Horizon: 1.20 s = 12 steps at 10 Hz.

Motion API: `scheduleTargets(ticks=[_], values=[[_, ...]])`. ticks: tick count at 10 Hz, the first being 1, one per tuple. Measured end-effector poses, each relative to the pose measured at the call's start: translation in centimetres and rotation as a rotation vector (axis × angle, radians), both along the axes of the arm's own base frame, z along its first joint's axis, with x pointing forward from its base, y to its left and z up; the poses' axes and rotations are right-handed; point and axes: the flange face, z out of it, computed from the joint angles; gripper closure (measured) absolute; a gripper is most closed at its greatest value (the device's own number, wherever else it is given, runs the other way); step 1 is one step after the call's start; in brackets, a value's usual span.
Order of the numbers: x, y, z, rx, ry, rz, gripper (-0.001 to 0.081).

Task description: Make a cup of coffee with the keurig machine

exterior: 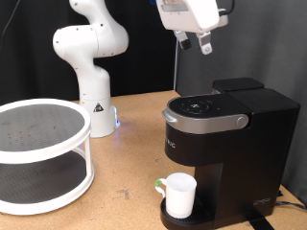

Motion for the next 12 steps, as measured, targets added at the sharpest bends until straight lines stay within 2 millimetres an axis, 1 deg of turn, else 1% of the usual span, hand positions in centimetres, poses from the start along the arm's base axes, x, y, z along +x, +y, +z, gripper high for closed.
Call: scheduleTargets(ticks=[2,5,9,10,11,12], values=[[1.8,0.2,-0.3,-0.020,0.015,0.010,0.0006],[3.2,0.1,-1.8,-0.083,-0.003,0.028,0.0006],[3.1,0.0,-4.2,-0.109,-0.022,0.076,0.0018],[3.0,0.0,-4.8,-0.114,-0.027,0.082,0.0186],[2.8,0.0,-5.6,-0.118,-0.023,0.086,0.0186],[2.6,0.2,-6.3,-0.121,-0.015,0.089,0.0382]])
